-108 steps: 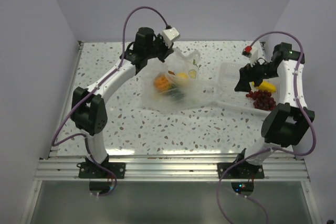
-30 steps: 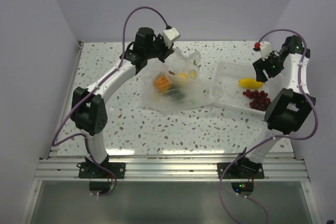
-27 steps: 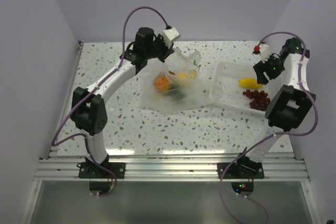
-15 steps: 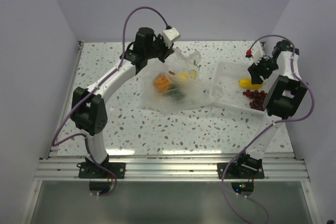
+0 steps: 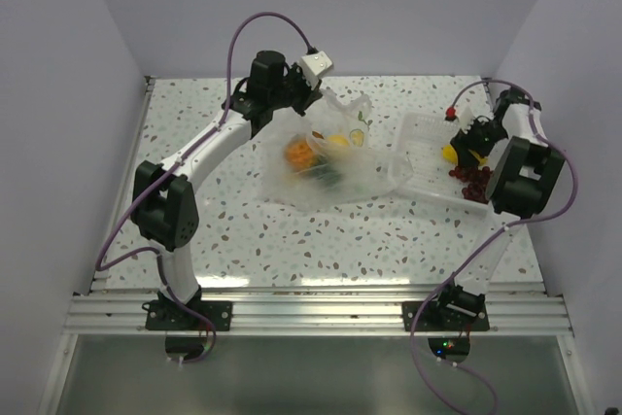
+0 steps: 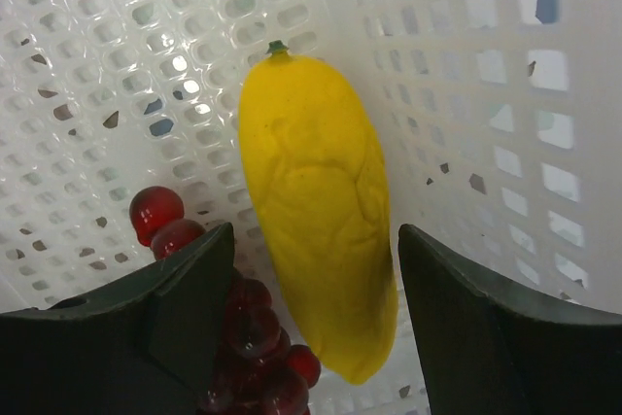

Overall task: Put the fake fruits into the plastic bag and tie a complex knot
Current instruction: Pick up the fake fruit from the bin, then place the fake fruit in the plastic bag.

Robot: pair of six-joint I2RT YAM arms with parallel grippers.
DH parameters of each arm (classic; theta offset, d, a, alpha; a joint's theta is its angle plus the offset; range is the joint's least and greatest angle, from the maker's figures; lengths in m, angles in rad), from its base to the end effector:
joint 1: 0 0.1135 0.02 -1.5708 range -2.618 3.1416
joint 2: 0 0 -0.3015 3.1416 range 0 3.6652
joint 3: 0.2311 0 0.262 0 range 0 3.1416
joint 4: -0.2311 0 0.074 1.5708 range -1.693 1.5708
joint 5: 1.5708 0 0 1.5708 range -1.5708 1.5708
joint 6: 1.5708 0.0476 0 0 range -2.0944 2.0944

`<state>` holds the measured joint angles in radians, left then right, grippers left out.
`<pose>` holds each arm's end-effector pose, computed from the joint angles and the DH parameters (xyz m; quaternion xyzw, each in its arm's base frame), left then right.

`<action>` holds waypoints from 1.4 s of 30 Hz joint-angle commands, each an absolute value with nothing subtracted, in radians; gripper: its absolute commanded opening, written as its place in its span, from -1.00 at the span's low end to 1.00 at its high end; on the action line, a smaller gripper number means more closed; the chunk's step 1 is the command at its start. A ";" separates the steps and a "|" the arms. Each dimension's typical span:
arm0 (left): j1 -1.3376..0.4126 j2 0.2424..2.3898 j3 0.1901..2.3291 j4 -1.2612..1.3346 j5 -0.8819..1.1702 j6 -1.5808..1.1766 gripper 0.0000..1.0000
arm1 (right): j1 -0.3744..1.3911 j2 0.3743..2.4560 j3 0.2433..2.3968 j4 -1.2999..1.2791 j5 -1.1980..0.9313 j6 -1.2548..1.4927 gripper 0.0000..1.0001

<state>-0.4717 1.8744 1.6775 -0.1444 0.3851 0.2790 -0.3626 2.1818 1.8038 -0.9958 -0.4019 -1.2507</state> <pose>0.4224 -0.2355 0.3706 0.3966 0.7055 -0.2101 0.5484 0.4509 -0.1512 0.2066 -0.4366 0.8721 0.0679 0.2101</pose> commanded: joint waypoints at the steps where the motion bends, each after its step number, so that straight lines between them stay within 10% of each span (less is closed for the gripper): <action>1: -0.472 1.868 1.700 -0.138 0.385 0.271 -0.87 | -0.351 2.197 1.786 -0.936 -0.370 -1.285 0.44; 15: -0.472 1.865 1.701 -0.140 0.388 0.268 -0.87 | -0.348 2.027 1.923 -1.066 -0.527 -1.229 -0.59; 25: -0.471 1.867 1.701 -0.133 0.393 0.259 -0.87 | -0.213 1.831 1.973 -1.204 -0.836 -1.017 -0.67; 42: -0.472 1.882 1.713 -0.132 0.416 0.233 -0.87 | 0.247 1.758 1.700 -0.763 -0.614 -0.807 -0.70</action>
<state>-0.4717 1.8767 1.6775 -0.1444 0.3904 0.2531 0.2123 1.7401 1.6985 -0.8661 -0.6670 -0.8471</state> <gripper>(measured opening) 0.067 0.481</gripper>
